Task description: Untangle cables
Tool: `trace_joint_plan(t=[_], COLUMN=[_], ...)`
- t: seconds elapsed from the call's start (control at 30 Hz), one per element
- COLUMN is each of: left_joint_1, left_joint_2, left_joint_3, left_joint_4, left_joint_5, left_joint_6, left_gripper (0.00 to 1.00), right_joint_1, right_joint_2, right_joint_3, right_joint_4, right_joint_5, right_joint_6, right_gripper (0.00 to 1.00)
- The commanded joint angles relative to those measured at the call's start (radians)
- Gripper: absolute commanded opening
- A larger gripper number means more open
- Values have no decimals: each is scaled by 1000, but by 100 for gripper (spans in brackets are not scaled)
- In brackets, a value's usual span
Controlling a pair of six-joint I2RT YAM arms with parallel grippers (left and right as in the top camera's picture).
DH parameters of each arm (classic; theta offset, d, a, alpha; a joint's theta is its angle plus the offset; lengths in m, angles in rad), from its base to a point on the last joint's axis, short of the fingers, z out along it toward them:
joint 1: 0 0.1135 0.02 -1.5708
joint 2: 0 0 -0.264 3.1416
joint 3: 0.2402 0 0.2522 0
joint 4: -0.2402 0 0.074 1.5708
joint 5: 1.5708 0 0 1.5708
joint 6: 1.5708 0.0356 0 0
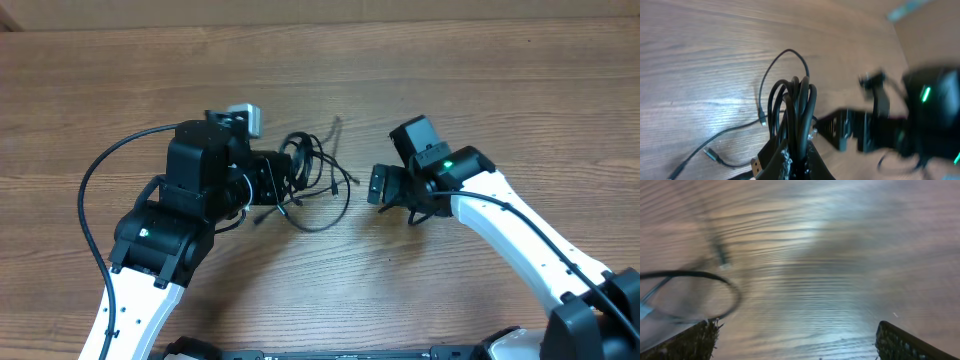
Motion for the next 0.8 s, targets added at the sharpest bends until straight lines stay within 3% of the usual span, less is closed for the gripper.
trace_joint_plan(t=[0.0,0.1,0.47,0.67,0.77], left_joint_1=[5,5,86,86,86], left_joint_2=[-19,-19,55,149,189], left_joint_3=[28,30,165,253,275], left_joint_4=[1,-5,-262,-341,-397], left_joint_5=[114,163,123,256,228], left_joint_6=[229,280,340,448,462], left_gripper=[4,4,4,4,4], right_joint_1=[-4,-4,-4,-4,-4], right_joint_2=[-58,-78,-138,-137,-137], right_joint_3=[47,47,47,47,47], right_joint_4=[-9,-19,10,143,196], right_joint_5=[-206,-306,-404,-529,-537], right_joint_6=[-287,-422,-643,-671,-671], right_gripper=[100,100,100,100,100])
